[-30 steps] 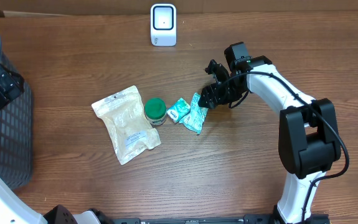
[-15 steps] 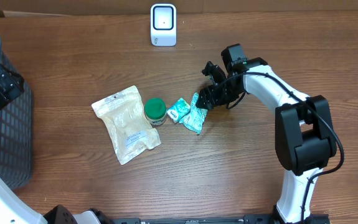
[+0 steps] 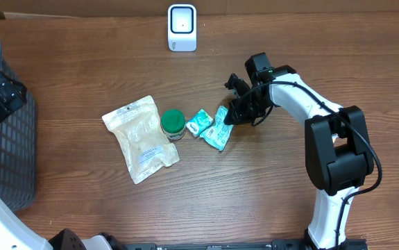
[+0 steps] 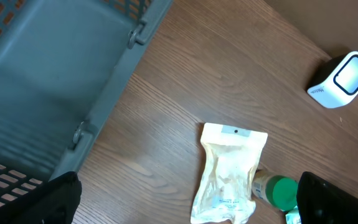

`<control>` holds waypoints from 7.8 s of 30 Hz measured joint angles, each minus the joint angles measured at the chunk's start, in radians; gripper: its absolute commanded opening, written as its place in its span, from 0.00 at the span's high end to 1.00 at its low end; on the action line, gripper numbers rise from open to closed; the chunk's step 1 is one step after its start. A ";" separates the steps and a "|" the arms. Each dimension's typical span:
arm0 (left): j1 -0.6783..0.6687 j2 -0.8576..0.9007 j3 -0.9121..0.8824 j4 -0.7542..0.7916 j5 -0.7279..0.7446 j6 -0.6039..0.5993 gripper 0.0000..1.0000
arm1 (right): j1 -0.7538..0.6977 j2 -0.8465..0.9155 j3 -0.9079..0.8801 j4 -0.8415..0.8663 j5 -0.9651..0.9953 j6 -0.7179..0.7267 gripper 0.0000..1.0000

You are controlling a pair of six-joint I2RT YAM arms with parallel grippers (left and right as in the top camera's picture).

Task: Scan the item barcode

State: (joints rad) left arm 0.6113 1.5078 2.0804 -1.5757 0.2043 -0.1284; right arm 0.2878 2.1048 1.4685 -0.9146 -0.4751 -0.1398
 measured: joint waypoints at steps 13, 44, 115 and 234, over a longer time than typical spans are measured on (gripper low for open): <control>0.000 0.000 0.000 0.000 0.000 0.000 0.00 | -0.076 -0.208 -0.011 -0.118 0.024 0.223 0.96; 0.000 0.000 0.000 0.000 0.000 0.000 0.00 | -0.010 -0.398 -0.339 -0.010 0.300 0.743 0.41; 0.000 0.000 0.000 0.000 0.000 0.000 0.00 | -0.117 -0.747 -0.135 -0.032 -0.141 0.286 0.96; 0.000 0.001 0.000 0.000 0.000 0.000 0.00 | 0.087 -0.328 0.486 -0.295 0.873 0.257 0.96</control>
State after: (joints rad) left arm 0.6113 1.5085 2.0808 -1.5757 0.2047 -0.1284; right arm 0.3752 1.7767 1.9545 -1.2095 0.3981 0.1169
